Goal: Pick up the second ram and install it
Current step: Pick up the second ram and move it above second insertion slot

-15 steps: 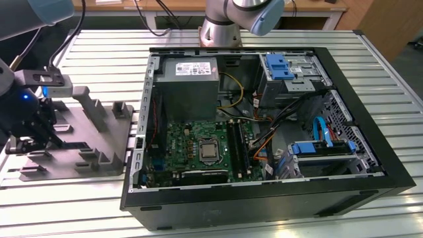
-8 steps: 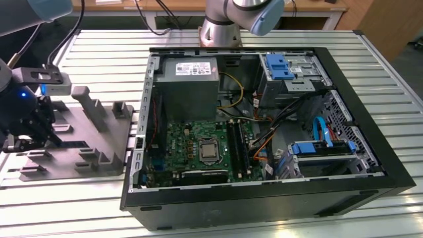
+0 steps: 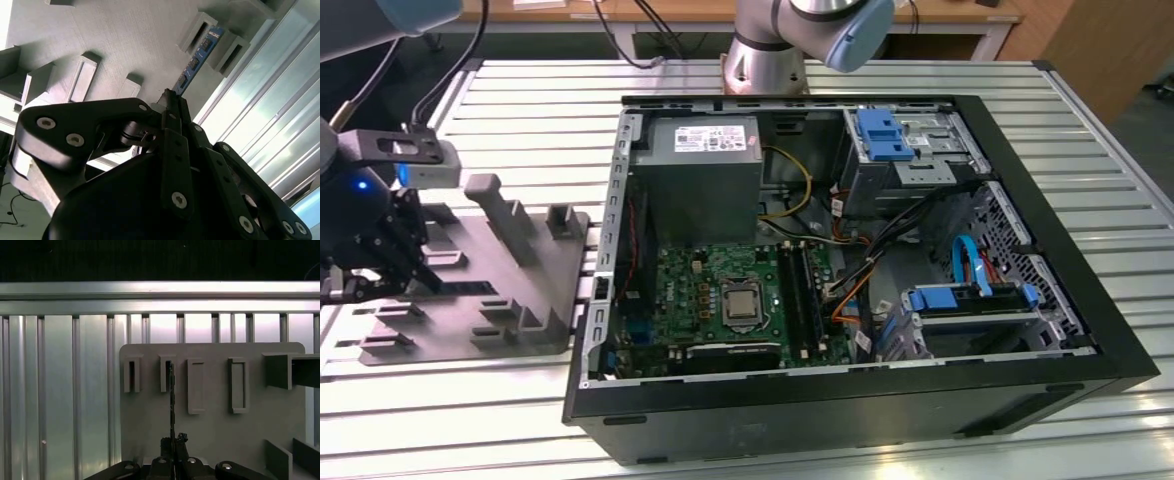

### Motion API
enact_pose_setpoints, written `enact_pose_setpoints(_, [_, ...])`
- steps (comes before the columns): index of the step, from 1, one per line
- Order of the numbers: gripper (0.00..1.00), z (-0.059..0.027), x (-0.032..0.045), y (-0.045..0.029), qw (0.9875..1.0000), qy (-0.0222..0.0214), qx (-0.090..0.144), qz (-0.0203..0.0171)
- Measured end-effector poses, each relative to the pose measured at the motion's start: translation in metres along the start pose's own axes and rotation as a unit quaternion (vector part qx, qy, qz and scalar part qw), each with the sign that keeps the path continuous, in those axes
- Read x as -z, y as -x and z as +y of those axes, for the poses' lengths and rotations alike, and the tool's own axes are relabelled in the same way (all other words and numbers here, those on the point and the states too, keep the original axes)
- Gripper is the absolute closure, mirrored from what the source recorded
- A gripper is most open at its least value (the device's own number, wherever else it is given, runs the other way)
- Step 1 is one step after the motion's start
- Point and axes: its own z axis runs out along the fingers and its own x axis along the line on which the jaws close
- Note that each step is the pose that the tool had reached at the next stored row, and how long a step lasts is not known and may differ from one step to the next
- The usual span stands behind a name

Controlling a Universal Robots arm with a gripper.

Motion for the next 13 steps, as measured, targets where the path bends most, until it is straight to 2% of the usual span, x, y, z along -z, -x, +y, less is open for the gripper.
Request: enact_pose_setpoints(13, [0.86, -0.0002, 0.0113, 0.0002, 1.0, 0.0, 0.0, -0.0001])
